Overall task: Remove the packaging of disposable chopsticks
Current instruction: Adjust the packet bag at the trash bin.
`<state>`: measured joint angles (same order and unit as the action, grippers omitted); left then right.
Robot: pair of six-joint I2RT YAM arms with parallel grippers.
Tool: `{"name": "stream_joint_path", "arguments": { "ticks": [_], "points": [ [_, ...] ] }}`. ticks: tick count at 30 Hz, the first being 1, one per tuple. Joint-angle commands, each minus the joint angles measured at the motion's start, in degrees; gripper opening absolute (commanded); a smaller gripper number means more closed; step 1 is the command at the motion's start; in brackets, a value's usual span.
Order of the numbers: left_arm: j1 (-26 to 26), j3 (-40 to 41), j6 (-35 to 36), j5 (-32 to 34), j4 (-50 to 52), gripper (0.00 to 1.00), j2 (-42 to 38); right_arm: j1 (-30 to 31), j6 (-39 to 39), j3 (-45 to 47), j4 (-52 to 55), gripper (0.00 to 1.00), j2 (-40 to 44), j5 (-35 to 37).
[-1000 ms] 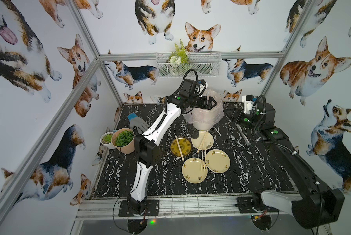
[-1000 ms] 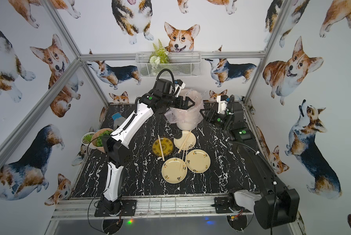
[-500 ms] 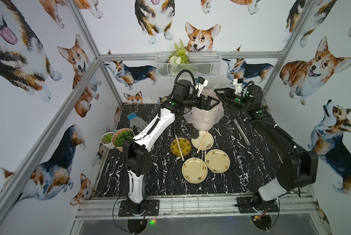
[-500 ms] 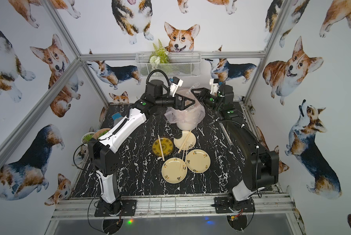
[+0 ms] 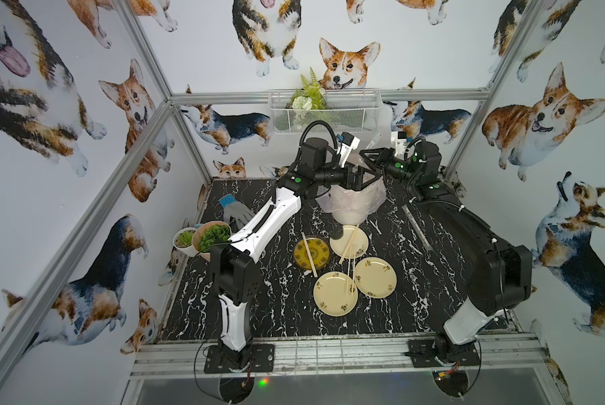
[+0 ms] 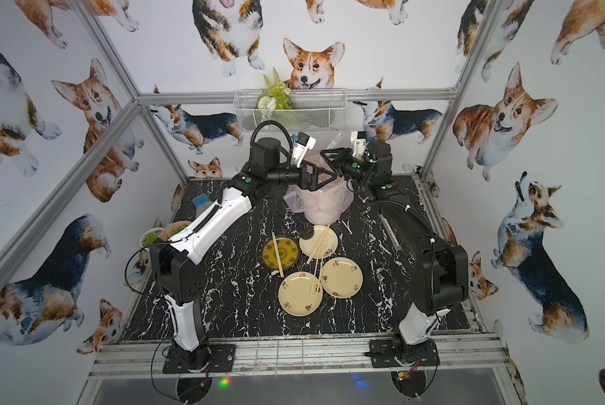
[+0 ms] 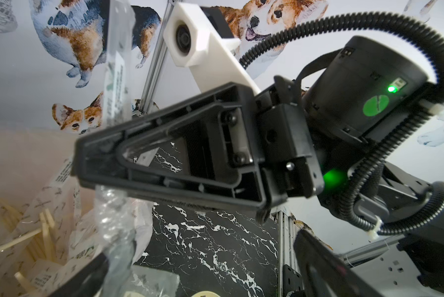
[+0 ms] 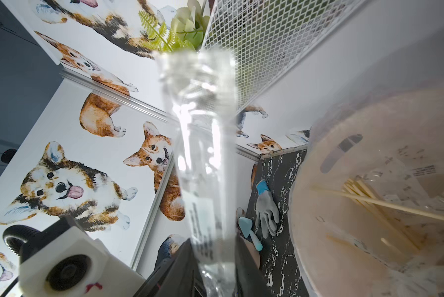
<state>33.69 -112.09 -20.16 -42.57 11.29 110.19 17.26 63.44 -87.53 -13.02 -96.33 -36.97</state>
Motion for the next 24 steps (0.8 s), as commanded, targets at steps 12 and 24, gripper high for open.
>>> {"name": "stream_joint_path", "arguments": {
  "ticks": [12, 24],
  "points": [
    [-1.8, 7.7, 2.8, 6.4, 3.0, 1.00, -9.3, 1.0, -25.5, -22.4, 25.8, 0.00, -3.2, 8.4],
    [-12.3, 38.6, 4.9, 18.1, 3.0, 1.00, -34.4, 10.9, -60.8, -50.0, 57.3, 0.26, -23.8, 37.1]
  ]
}}
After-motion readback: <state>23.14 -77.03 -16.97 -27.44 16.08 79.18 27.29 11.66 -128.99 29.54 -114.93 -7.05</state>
